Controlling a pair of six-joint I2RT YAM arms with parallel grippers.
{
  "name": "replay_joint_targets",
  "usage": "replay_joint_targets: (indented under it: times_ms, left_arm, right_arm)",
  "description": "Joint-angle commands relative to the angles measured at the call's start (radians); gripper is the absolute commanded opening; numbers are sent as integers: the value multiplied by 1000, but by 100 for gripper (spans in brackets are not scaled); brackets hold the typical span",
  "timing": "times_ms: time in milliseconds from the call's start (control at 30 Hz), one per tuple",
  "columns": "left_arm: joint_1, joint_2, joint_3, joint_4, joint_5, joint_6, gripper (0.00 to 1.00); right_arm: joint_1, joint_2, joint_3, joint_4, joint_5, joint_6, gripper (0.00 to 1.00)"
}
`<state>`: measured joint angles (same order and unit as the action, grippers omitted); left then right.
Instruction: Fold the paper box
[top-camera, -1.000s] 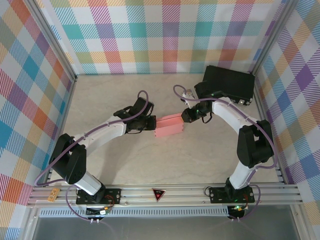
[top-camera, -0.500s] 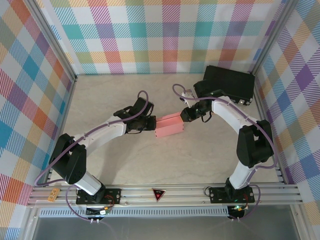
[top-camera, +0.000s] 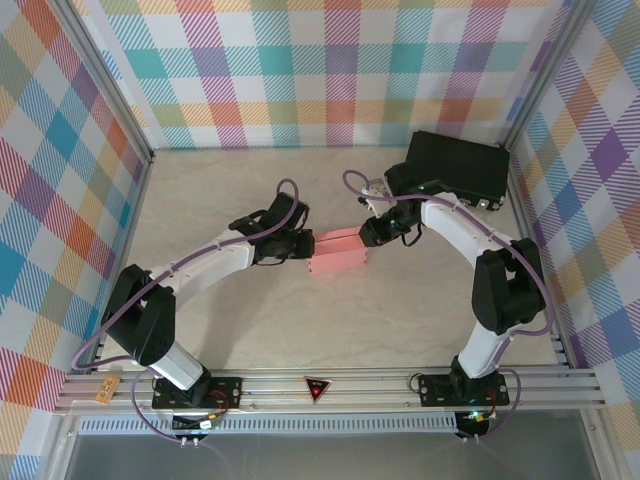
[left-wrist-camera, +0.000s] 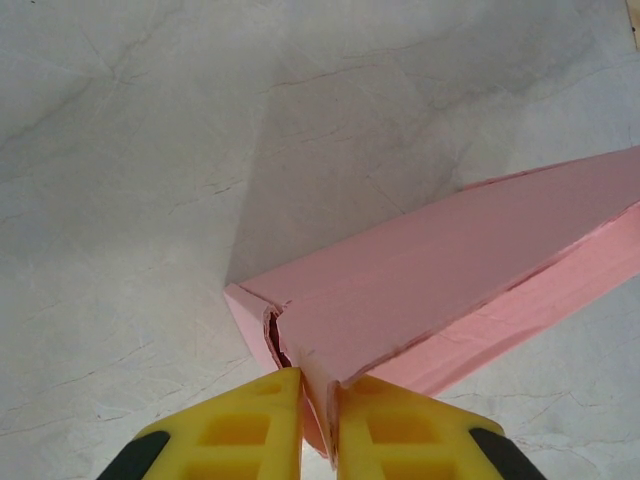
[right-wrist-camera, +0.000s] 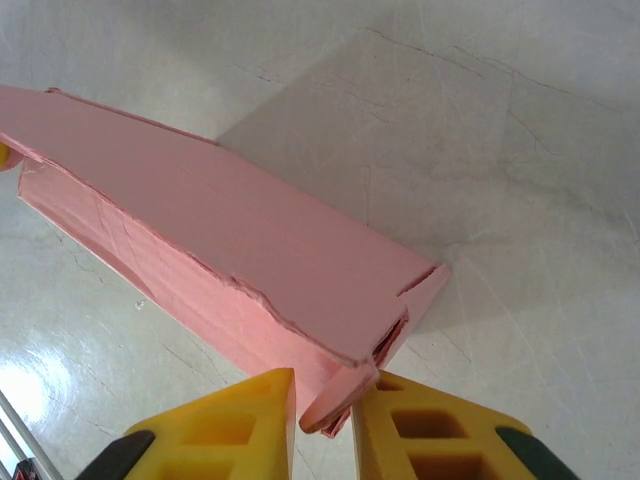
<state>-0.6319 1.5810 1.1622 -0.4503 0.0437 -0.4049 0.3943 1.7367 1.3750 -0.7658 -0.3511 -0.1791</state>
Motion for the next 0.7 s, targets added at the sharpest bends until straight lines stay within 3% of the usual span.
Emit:
replay_joint_targets:
  times_ms: [0, 667]
  left_arm:
    - [6, 10, 26, -16, 26, -10, 15]
    - [6, 7, 14, -31, 27, -3, 14]
  right_arm:
    - [17, 8, 19, -26, -14, 4, 22]
    - [17, 9, 6, -32, 60, 1, 16]
